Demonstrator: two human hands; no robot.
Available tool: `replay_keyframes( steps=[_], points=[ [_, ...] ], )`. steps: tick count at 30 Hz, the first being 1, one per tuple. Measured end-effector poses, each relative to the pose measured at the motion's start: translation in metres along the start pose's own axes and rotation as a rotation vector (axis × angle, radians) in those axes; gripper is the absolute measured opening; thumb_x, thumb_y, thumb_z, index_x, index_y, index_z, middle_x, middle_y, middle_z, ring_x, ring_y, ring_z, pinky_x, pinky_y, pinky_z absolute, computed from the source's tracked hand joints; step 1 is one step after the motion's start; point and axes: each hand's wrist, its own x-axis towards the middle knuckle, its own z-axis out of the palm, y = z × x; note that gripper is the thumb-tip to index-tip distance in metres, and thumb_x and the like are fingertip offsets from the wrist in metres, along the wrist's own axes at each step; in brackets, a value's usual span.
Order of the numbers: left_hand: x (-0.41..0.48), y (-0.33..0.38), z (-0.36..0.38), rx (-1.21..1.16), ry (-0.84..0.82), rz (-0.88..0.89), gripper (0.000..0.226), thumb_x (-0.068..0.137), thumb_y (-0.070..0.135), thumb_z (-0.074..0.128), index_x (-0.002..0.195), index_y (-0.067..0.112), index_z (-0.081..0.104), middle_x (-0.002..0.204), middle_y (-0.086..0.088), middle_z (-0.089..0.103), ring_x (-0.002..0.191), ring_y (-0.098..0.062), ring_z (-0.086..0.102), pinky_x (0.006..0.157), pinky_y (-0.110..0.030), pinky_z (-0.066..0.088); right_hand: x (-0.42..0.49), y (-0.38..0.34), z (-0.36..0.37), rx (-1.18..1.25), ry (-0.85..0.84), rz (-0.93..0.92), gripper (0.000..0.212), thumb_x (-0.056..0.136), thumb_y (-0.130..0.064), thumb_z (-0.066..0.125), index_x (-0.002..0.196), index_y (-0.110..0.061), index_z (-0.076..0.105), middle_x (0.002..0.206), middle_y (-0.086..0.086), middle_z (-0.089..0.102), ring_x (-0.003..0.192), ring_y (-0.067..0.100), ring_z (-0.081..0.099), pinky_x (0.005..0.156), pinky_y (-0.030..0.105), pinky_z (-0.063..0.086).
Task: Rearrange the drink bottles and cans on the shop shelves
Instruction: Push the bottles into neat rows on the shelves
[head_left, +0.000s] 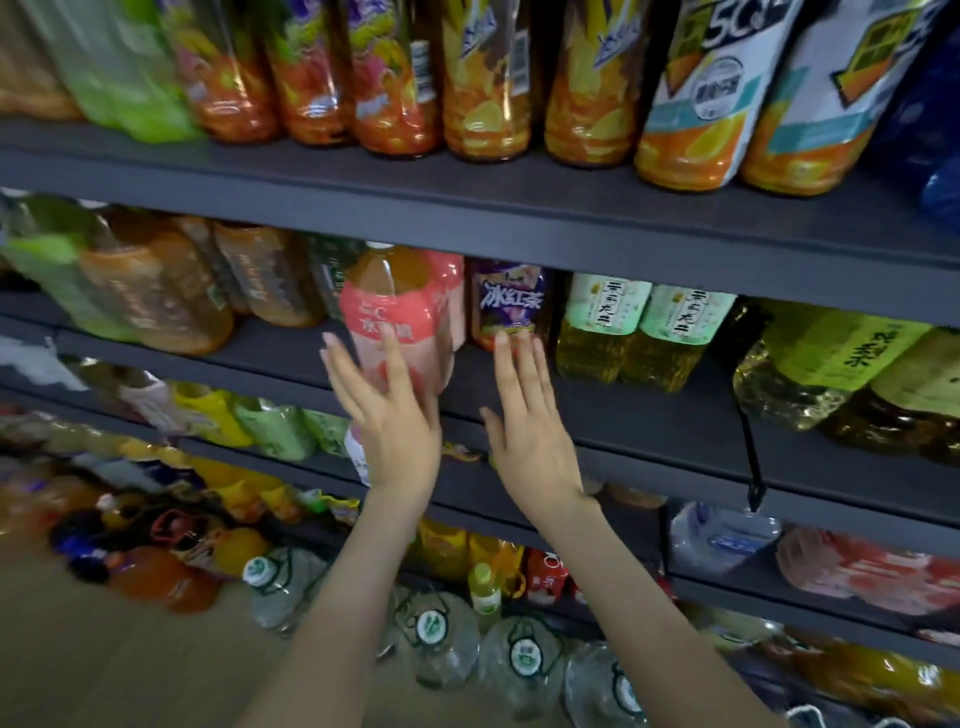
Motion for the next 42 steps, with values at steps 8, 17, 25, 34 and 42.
replay_keyframes(
  steps=[8, 17, 25, 34, 42],
  points=[
    [0.040, -0.052, -0.009, -0.271, -0.258, 0.070, 0.089, 0.093, 0.011, 0.054, 0.143, 0.047, -0.010, 0.147, -0.027, 0.031, 0.113, -0.044, 0.055, 0.079, -0.045, 0.052, 0.042, -0.060, 0.042, 0.380, -0.035, 0.262, 0.080, 0.097, -0.020, 0.051, 0.150, -0.029, -0.007, 0.160, 0.000, 0.010, 0.135, 0.022, 0.038, 0.096, 0.035, 0.045],
    [0.055, -0.076, -0.014, -0.349, -0.451, 0.222, 0.085, 0.095, 0.012, 0.050, 0.136, 0.055, -0.011, 0.147, -0.024, 0.031, 0.112, -0.044, 0.055, 0.078, -0.051, 0.055, 0.047, -0.072, 0.069, 0.422, 0.118, 0.594, 0.070, 0.096, -0.013, 0.053, 0.152, -0.024, 0.013, 0.125, 0.002, 0.058, 0.105, 0.008, 0.054, 0.084, 0.012, 0.040],
    [0.058, -0.102, -0.031, -0.461, -0.569, 0.250, 0.083, 0.097, 0.012, 0.046, 0.141, 0.048, -0.014, 0.157, -0.002, 0.018, 0.133, -0.024, 0.038, 0.090, -0.031, 0.048, 0.045, -0.082, 0.073, 0.481, 0.121, 0.707, 0.067, 0.097, -0.018, 0.051, 0.151, -0.027, 0.013, 0.137, -0.006, 0.049, 0.122, 0.010, 0.049, 0.091, 0.015, 0.044],
    [-0.057, -0.214, 0.027, -0.480, -0.579, -0.401, 0.056, 0.093, 0.022, 0.058, 0.142, 0.007, 0.035, 0.131, -0.014, 0.048, 0.119, -0.032, 0.051, 0.094, -0.034, 0.045, -0.055, -0.092, 0.176, 0.380, 0.314, 0.774, 0.035, 0.092, -0.016, 0.060, 0.124, -0.015, 0.046, 0.118, 0.004, 0.056, 0.108, 0.017, 0.056, 0.088, 0.030, 0.048],
    [-0.061, -0.253, 0.108, -0.386, -0.676, -0.278, 0.064, 0.089, 0.037, 0.060, 0.139, 0.003, 0.038, 0.126, -0.021, 0.058, 0.114, -0.036, 0.055, 0.090, -0.038, 0.043, -0.061, -0.029, 0.265, 0.449, -0.126, 0.873, 0.065, 0.098, -0.027, 0.049, 0.152, -0.028, 0.014, 0.133, 0.004, 0.055, 0.112, 0.026, 0.056, 0.085, 0.032, 0.045]
  ],
)
